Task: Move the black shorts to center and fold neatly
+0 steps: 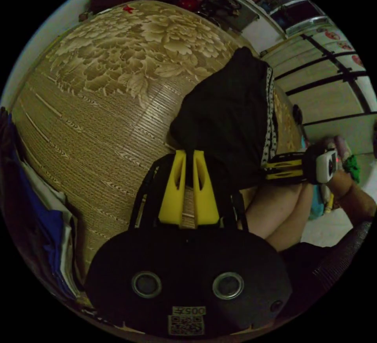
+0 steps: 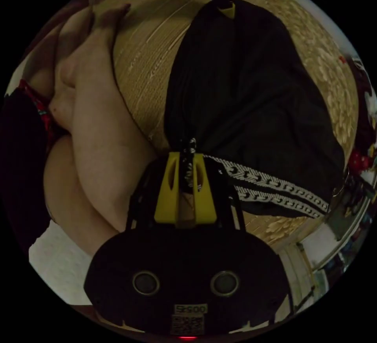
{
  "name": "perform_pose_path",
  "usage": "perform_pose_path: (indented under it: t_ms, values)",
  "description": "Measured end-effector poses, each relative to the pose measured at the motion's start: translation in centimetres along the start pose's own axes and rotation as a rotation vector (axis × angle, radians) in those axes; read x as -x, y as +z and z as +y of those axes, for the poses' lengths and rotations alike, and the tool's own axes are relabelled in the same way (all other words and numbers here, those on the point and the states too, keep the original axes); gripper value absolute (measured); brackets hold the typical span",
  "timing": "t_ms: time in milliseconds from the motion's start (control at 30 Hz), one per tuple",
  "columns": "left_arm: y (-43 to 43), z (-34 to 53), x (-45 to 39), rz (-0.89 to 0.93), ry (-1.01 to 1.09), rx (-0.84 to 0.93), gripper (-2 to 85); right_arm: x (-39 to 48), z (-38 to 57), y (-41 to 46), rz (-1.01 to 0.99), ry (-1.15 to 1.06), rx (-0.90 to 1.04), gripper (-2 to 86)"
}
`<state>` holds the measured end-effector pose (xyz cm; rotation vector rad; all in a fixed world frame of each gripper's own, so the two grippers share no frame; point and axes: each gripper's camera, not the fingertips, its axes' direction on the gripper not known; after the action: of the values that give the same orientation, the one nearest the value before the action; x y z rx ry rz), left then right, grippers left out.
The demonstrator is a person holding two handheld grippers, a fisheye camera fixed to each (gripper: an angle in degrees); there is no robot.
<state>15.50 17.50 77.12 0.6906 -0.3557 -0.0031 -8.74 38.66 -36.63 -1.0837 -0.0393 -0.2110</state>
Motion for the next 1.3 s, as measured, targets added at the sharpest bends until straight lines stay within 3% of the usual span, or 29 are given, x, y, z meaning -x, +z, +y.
perform_pose_path:
  t_ms: [200, 400, 567, 833, 933, 1067, 1167, 1300]
  values:
    - [-5.4, -0.4, 0.9, -0.016, -0.027, -0.067, 3.4, -1.0, 5.0, -6.8, -0.109, 0.150, -0.295, 1.2]
    - [-7.5, 0.4, 2.8, -0.114, -0.134, 0.074, 3.4, -1.6, 6.9, -8.5, -0.435, 0.161, -0.502, 1.1]
    - [-9.6, -1.4, 2.4, -0.135, -0.187, 0.046, 3.6, -6.0, 10.6, -9.1, -0.736, 0.225, -0.710, 1.2]
    - [-9.0, -13.7, -5.2, -0.009, 0.048, -0.129, 4.2, -17.6, 25.9, -9.1, -0.883, 0.594, -1.044, 3.1]
    - [-4.6, -19.1, -7.6, 0.045, 0.082, -0.119, 5.3, -21.1, 31.1, -7.4, -0.845, 0.795, -1.070, 3.9]
    - [1.8, -22.6, -8.5, 0.099, -0.021, -0.078, 5.4, -24.7, 35.0, -4.0, -0.825, 1.056, -0.920, 4.9]
    - [2.8, -21.4, -8.8, 0.094, -0.081, -0.181, 5.0, -25.8, 36.8, -3.5, -0.894, 1.077, -0.946, 5.6]
    - [2.2, -17.3, -9.4, 0.001, -0.078, -0.290, 1.6, -26.5, 39.0, -4.6, -0.811, 1.101, -0.901, 6.8]
